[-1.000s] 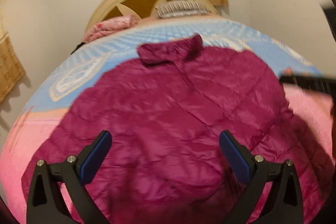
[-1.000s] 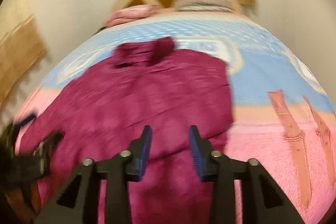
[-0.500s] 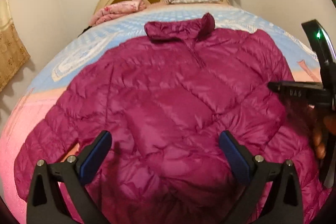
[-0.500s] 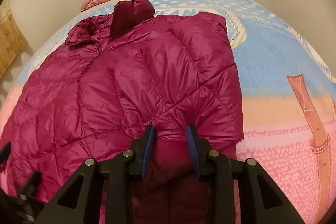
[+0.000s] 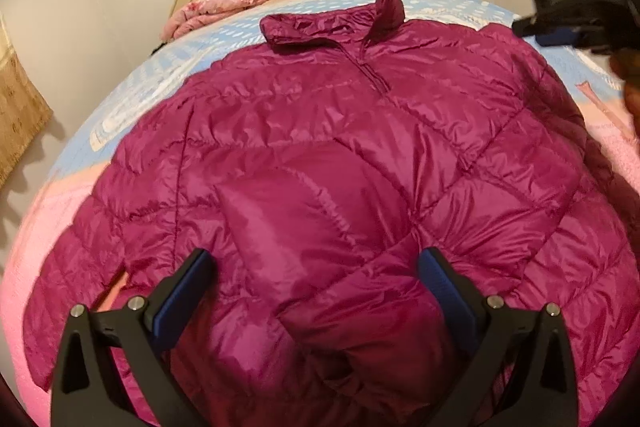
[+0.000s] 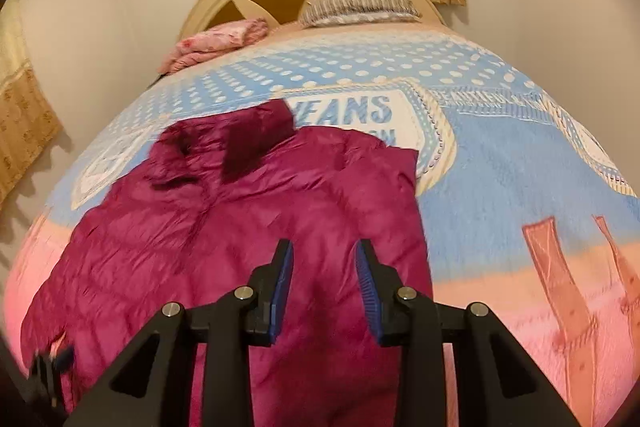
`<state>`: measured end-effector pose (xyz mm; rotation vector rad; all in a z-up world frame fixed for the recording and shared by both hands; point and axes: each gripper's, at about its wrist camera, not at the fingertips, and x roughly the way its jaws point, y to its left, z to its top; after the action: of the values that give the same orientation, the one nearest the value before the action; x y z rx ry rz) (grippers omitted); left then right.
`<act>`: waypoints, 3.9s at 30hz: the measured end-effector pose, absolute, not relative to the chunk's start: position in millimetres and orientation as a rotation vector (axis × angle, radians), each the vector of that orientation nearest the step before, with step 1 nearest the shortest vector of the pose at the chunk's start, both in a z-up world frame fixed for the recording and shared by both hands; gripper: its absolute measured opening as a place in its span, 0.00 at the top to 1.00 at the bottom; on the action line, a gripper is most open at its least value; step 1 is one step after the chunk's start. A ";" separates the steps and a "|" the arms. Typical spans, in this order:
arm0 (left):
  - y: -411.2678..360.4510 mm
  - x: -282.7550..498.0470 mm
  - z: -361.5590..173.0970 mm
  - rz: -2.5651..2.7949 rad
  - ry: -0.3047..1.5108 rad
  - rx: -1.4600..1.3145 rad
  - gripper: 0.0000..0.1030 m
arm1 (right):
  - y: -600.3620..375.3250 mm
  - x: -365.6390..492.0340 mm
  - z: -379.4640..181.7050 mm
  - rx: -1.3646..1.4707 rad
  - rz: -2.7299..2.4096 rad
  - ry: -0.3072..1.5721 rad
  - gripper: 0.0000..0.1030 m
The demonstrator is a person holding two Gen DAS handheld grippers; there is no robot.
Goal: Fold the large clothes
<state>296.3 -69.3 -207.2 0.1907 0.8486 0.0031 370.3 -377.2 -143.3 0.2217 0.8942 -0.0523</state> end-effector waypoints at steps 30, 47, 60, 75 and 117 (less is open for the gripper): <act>-56.2 300.5 -211.5 -0.041 0.884 0.080 0.00 | -314.0 296.2 -170.4 0.176 0.076 0.992 0.64; -20.2 280.9 -184.6 -0.025 0.851 -0.002 0.00 | -310.5 288.3 -200.2 0.164 0.093 0.955 0.61; 189.2 183.1 -145.5 0.430 0.719 -0.094 0.00 | -311.9 286.9 -199.9 0.184 0.102 0.944 0.61; 235.6 191.4 -194.4 0.333 0.818 -0.420 0.23 | -318.9 283.6 -199.8 0.239 0.119 0.928 0.60; 84.9 260.6 15.3 -0.005 0.346 0.086 0.92 | -329.0 281.7 -201.1 0.315 0.145 0.910 0.59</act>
<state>260.6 84.9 15.3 0.0863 0.3464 -0.0055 281.7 -329.0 -201.1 0.3146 0.9102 0.1448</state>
